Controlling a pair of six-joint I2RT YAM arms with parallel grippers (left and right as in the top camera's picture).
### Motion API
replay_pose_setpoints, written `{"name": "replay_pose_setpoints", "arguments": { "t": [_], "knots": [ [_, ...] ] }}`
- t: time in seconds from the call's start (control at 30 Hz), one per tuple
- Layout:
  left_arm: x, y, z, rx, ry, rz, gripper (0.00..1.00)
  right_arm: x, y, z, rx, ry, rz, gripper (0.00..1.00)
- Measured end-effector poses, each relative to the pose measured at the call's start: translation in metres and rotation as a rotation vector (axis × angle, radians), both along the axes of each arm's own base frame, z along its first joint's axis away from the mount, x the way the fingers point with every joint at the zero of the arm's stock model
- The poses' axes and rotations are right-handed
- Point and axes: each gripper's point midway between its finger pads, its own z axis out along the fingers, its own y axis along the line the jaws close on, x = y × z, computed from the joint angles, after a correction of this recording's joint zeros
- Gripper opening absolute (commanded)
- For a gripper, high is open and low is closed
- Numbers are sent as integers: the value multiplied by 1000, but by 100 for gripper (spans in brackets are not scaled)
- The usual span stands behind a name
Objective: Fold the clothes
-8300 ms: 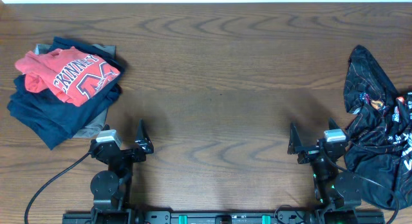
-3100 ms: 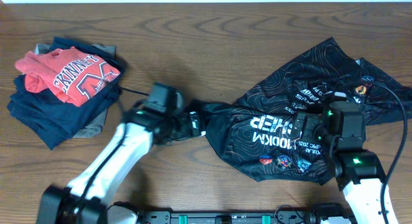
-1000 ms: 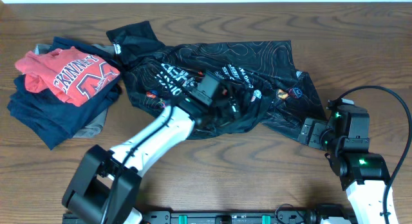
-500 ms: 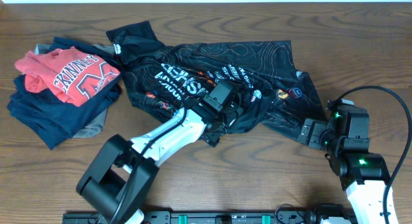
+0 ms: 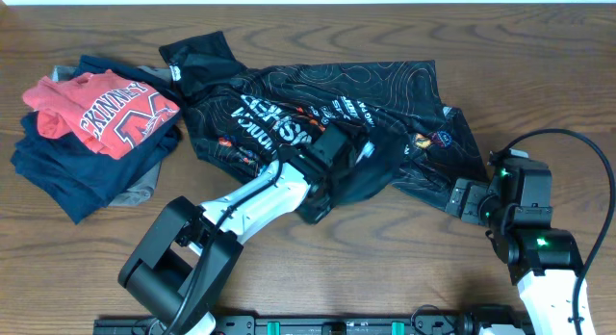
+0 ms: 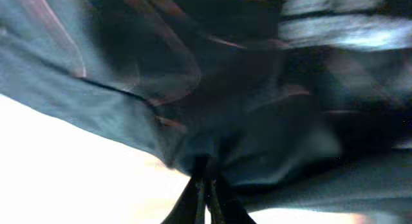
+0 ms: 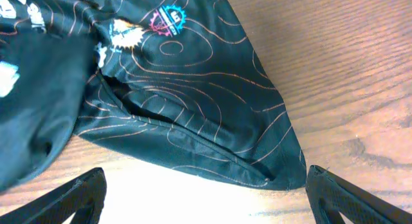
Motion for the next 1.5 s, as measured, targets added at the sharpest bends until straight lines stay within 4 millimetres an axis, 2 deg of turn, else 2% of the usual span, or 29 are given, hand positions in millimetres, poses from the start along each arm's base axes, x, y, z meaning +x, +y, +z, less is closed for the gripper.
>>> {"name": "replay_pose_setpoints", "arguments": {
  "t": [0.13,0.23,0.4,0.53,0.7,0.87,1.1,1.33,1.5],
  "knots": [
    [-27,30,-3,90,109,-96,6,-1,0,-8,0,35,0,96],
    [-41,56,5,138,175,-146,6,-2,0,-18,1,79,0,95],
    [-47,112,47,207,171,-153,6,-5,0,-39,9,174,-14,96],
    [-47,161,79,283,106,-91,6,-13,-1,-56,25,260,-56,97],
    [-39,201,104,323,-2,18,6,-20,-10,-73,64,336,-182,98],
    [-37,210,110,340,-35,32,6,-22,-23,-85,101,370,-308,96],
    [-37,210,109,349,-33,19,6,-30,-23,-102,120,448,-373,97],
    [-37,211,109,353,-33,4,6,-31,-31,-114,98,470,-461,87],
    [-37,211,109,353,-34,-6,6,-29,-41,-114,102,453,-535,67]
  ]
}}
